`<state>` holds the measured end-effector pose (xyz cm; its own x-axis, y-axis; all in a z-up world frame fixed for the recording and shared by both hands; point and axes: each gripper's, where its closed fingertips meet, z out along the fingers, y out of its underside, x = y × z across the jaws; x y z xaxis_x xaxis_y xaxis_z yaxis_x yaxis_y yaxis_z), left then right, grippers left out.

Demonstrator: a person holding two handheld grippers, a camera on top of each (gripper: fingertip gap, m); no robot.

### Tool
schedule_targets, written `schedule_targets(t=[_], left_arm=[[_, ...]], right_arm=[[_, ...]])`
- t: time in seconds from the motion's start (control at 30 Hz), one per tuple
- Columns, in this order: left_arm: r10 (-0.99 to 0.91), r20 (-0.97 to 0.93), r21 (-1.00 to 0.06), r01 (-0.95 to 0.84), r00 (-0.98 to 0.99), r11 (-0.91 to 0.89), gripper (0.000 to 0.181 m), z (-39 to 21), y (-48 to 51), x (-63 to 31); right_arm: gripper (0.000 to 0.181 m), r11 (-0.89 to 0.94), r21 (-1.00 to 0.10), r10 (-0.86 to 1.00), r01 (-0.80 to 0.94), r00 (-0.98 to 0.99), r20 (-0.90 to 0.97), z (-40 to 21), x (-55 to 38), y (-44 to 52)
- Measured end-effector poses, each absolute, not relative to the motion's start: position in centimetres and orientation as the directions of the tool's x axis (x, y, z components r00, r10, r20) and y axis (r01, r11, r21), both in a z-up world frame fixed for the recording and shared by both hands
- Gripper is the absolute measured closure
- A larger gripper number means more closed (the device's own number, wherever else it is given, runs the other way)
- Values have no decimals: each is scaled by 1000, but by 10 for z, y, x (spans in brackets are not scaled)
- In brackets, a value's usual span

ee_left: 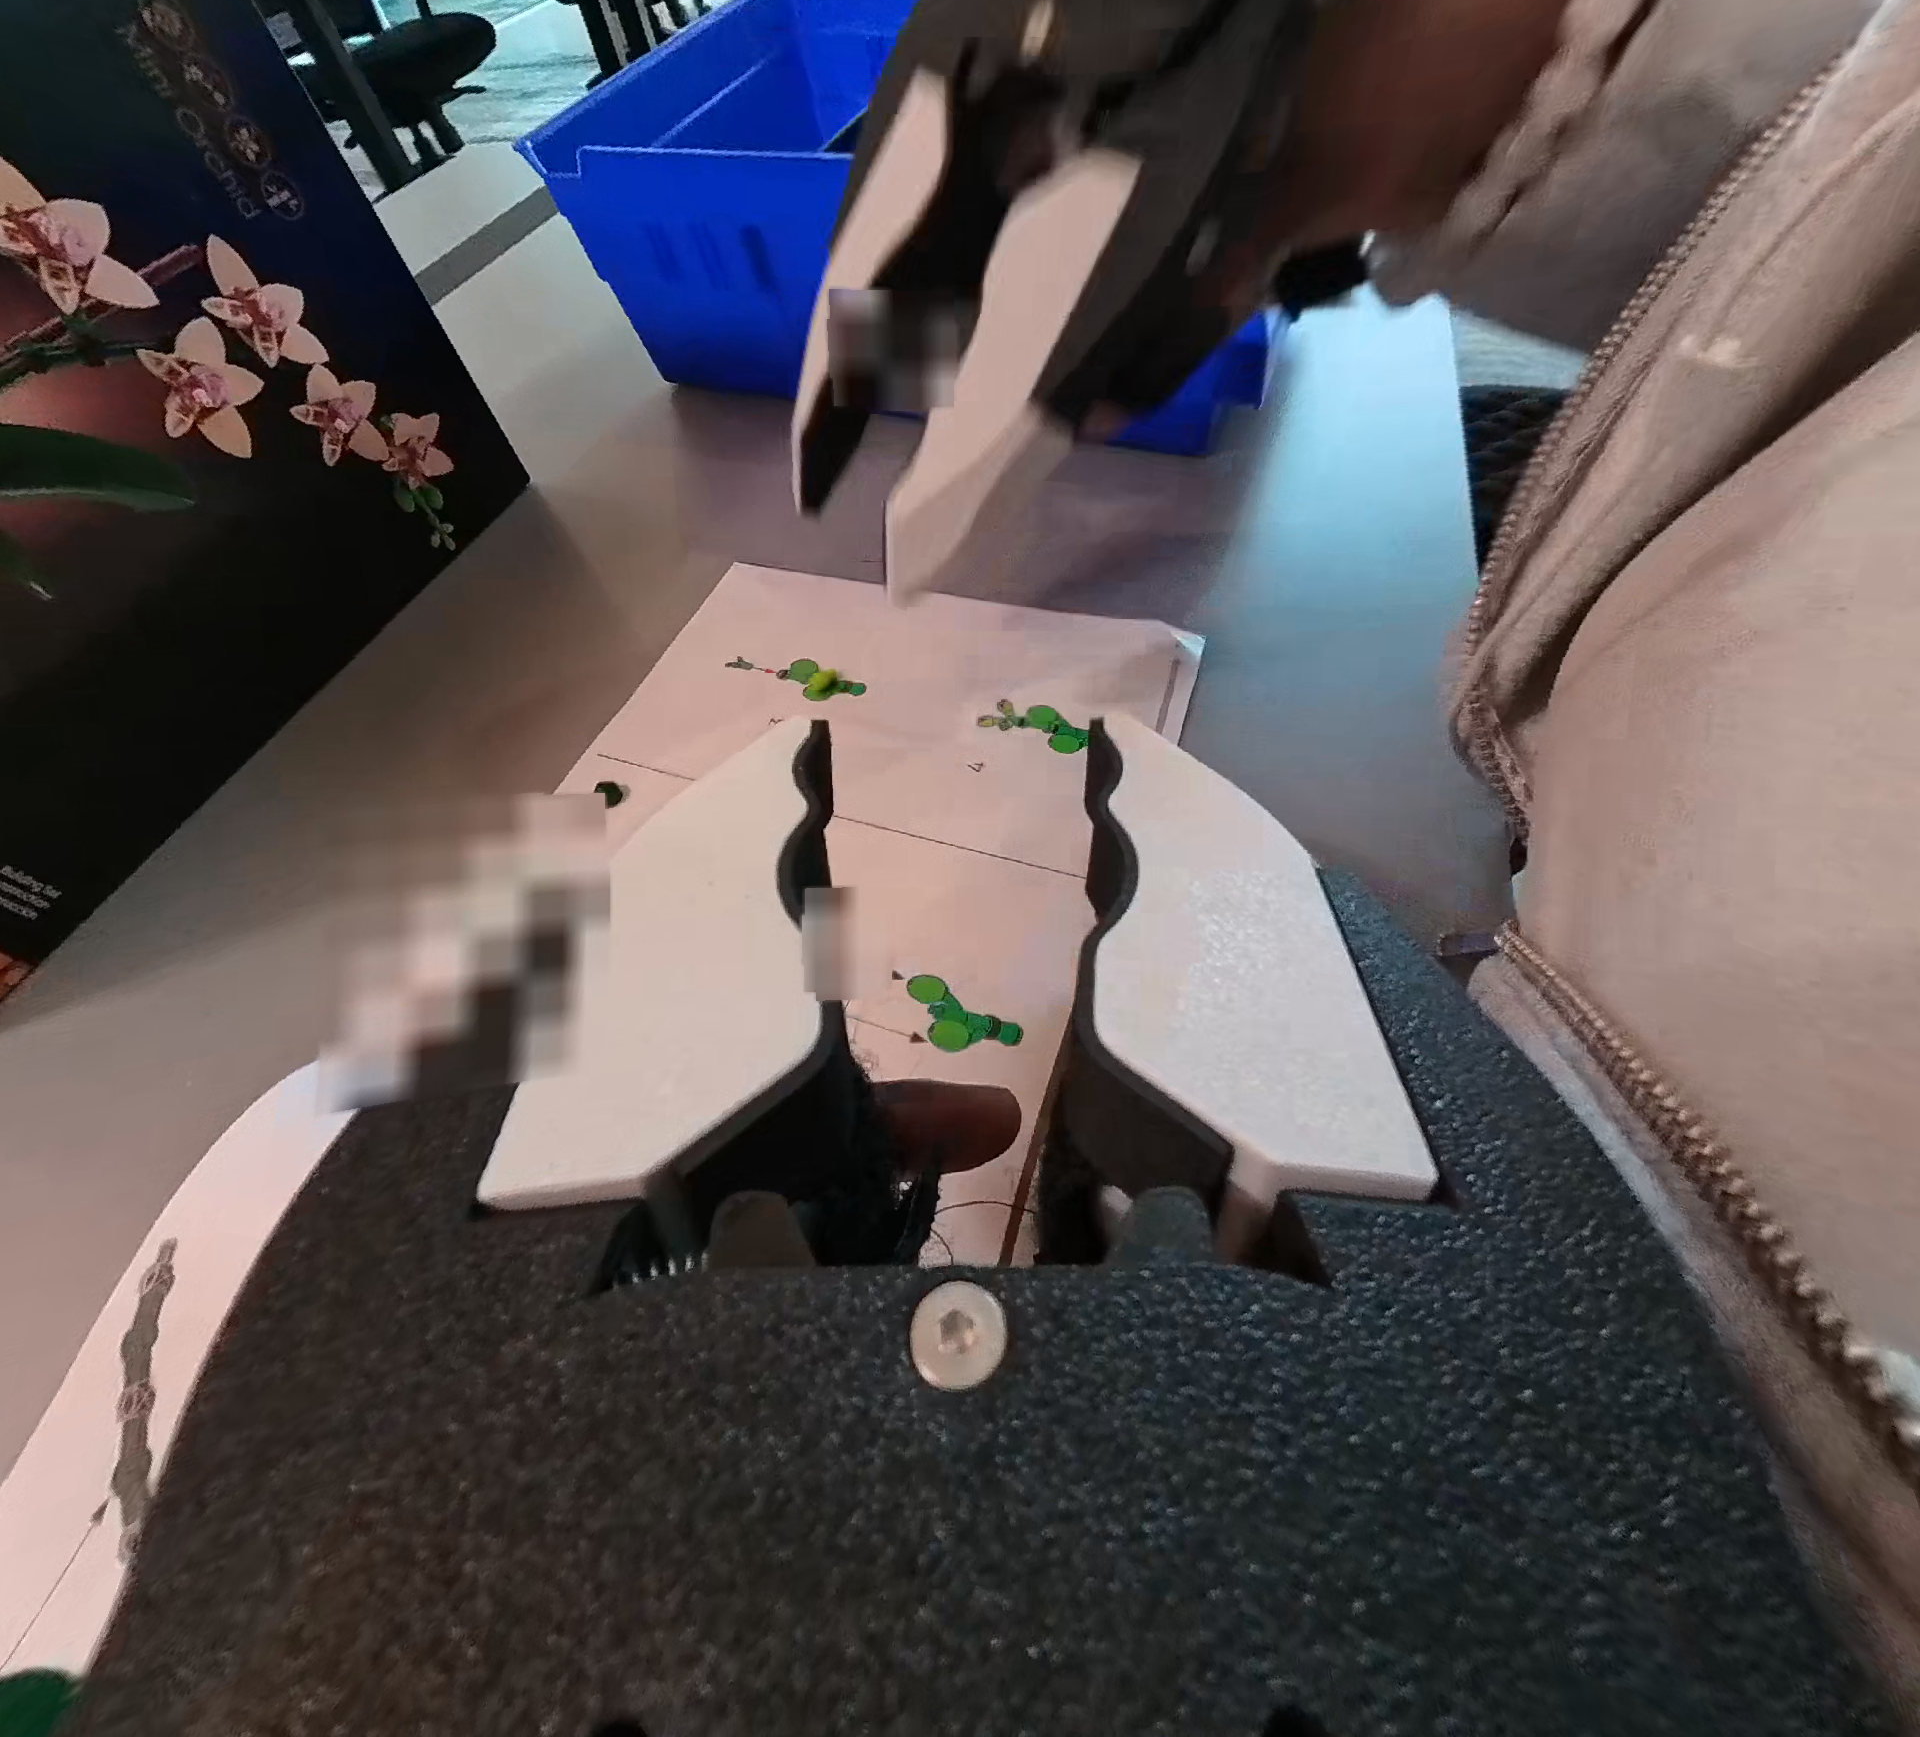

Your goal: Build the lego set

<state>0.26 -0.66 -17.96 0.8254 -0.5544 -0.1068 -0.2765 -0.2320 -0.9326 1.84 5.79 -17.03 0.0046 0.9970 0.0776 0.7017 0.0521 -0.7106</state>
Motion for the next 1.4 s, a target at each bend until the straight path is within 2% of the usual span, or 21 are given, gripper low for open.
schedule_targets(t=[0.13,0.23,0.33,0.5,0.7,0.9,1.07,1.3,1.4], left_arm=[[-574,-113,-928,-293,811,-231,135,-180,0,11],[-594,-118,-920,-312,796,-236,135,-181,7,20],[-606,-141,-900,-356,783,-251,135,-184,16,31],[-615,-145,-872,-394,775,-290,135,-188,35,54],[-631,-122,-850,-409,766,-333,136,-193,58,84],[-673,-147,-866,-424,725,-267,139,-186,74,111],[-748,-265,-912,-411,609,-11,143,-151,91,150],[-857,-225,-914,-404,464,21,146,-160,90,183],[-867,-170,-927,-374,468,-20,144,-160,90,184]], right_arm=[[164,90,-770,974,631,108,202,-85,87,89],[172,83,-689,940,720,173,294,-72,157,127],[173,108,-610,955,785,89,283,-93,198,141],[174,18,-677,999,736,11,38,-139,210,135],[174,11,-704,998,710,-55,-40,-173,210,131],[180,217,-604,976,767,-176,127,-196,200,143],[181,385,-566,923,729,-310,229,-211,166,140],[181,387,-455,921,802,-353,163,-243,158,136],[181,326,-332,945,885,-307,110,-246,185,149]])
